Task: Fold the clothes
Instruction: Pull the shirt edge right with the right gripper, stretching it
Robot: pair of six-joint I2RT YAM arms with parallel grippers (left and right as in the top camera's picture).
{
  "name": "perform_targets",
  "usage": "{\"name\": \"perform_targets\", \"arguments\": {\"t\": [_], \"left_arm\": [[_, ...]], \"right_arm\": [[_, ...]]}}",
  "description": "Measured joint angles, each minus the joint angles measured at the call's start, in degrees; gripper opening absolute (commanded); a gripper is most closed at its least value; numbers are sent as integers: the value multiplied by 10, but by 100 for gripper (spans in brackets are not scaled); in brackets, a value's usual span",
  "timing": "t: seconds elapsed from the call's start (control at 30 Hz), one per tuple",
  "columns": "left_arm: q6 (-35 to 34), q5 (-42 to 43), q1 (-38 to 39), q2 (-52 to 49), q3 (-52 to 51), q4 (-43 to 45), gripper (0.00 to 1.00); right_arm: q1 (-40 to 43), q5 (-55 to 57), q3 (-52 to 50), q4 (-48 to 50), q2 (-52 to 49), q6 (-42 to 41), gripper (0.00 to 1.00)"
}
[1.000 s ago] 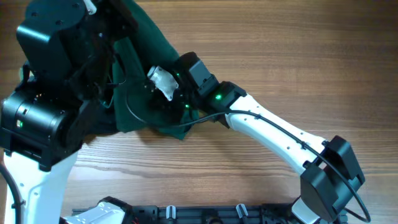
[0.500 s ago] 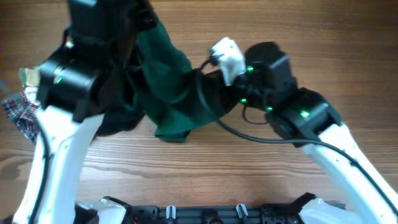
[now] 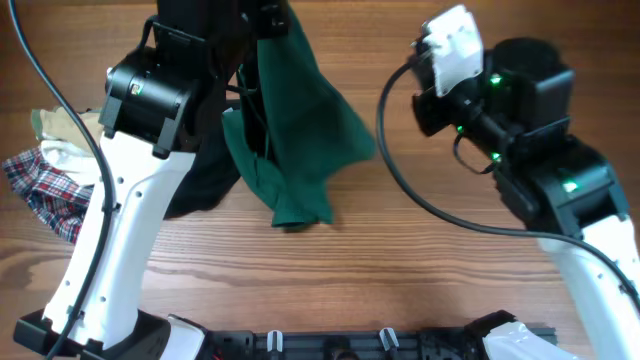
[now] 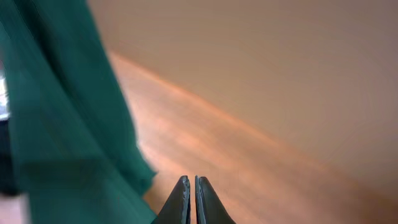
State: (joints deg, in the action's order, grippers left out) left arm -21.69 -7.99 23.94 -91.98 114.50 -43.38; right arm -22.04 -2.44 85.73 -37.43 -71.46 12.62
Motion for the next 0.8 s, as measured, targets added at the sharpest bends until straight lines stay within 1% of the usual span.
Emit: {"name": "perform_targets", "arguments": {"t": [0.07,0.17,0.2,0.23,0.27,0.3,0.33,0.47,0.53,0.6,0.63,0.7,0.73,0.77,0.8], "left_arm": [[5,0,0,0,0,30,4],[7,0,0,-1,0,35,4],[9,0,0,-1,0,39,4],[9,0,0,-1,0,40,4],[9,0,0,-1,0,40,4],[9,0,0,-1,0,40,4],[10,0,0,-1,0,39,4],[17,0,0,3,0,24,4],[21,-2,0,13,0,10,4],[22,-11,0,31,0,-6,4],[23,-24,0,52,0,-18,4],[24,-36,0,72,0,-35,4],[25,-41,0,81,0,-42,4],[26,-42,0,89,0,-46,4],[26,-44,0,95,0,-51,4]], "right_arm": [[13,12,21,12,2,20,4],[17,-17,26,-49,-1,23,4],[17,-40,27,-76,-8,23,10],[17,-62,27,-94,-22,23,25],[17,-92,27,-110,-49,23,46],[17,-124,26,-121,-87,28,55],[18,-144,26,-123,-109,41,58],[18,-222,26,-110,-203,103,62],[18,-245,26,-98,-230,134,64],[18,-268,26,-89,-257,183,64],[18,-275,26,-88,-262,197,64],[18,-290,26,-68,-264,221,70],[18,-298,26,-61,-266,229,70],[18,-315,26,-52,-271,237,70],[18,-338,26,-48,-277,249,73]]}}
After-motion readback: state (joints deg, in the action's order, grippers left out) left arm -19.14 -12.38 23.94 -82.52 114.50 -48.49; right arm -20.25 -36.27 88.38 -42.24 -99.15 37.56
